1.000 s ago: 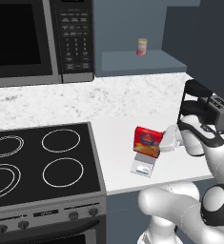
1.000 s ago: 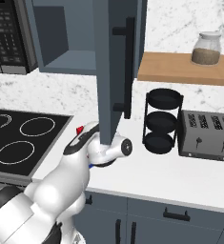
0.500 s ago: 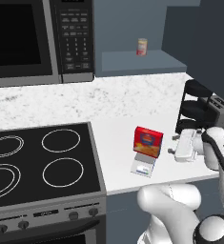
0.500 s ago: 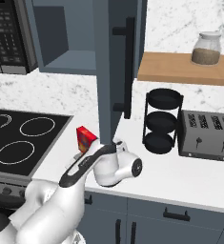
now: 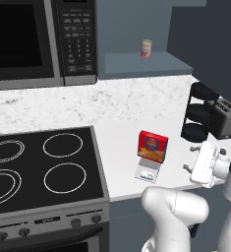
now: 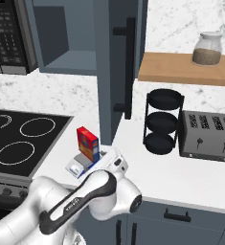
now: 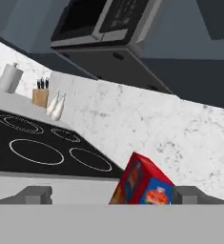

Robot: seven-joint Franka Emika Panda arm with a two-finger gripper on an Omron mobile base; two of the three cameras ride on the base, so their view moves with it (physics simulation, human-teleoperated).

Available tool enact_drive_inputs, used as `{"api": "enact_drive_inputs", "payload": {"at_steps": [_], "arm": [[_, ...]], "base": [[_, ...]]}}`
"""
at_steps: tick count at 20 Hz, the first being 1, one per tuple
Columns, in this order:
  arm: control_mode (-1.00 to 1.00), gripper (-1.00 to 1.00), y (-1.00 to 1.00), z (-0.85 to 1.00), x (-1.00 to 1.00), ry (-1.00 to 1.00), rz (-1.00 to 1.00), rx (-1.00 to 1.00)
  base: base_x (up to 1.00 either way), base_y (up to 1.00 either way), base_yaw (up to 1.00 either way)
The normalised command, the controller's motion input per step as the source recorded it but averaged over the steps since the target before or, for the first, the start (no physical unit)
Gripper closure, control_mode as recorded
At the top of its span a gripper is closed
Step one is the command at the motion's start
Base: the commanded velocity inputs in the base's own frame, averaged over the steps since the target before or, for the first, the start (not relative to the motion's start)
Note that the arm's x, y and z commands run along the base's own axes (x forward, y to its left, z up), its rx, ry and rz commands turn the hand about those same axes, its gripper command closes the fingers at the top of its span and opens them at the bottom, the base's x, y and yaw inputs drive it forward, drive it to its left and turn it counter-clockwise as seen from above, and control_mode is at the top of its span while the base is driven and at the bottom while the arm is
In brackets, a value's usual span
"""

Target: Pick the boxed food and place it on the digital scale for weighing, and close the cabinet.

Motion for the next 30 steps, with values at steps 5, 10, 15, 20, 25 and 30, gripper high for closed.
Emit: {"api": "enact_drive_inputs", "payload": {"at_steps": [5, 10, 15, 20, 25, 30], "arm": [[-1.00, -1.00, -0.69, 0.79, -0.89, -0.26, 0.00, 0.11], [-1.00, -1.00, -0.86, 0.79, -0.63, -0.15, 0.00, 0.16], [-1.00, -1.00, -0.95, 0.89, -0.11, -0.12, 0.00, 0.18], [-1.00, -1.00, -1.00, 0.54, 0.00, -0.11, 0.00, 0.20], [-1.00, -1.00, -0.84, -0.01, -0.03, -0.13, 0.02, 0.09], [-1.00, -1.00, -0.37, 0.58, 0.00, -0.08, 0.00, 0.02]], "base": [[0.00, 0.00, 0.00], [0.00, 0.00, 0.00], [0.00, 0.00, 0.00], [0.00, 0.00, 0.00], [0.00, 0.00, 0.00], [0.00, 0.00, 0.00]]}}
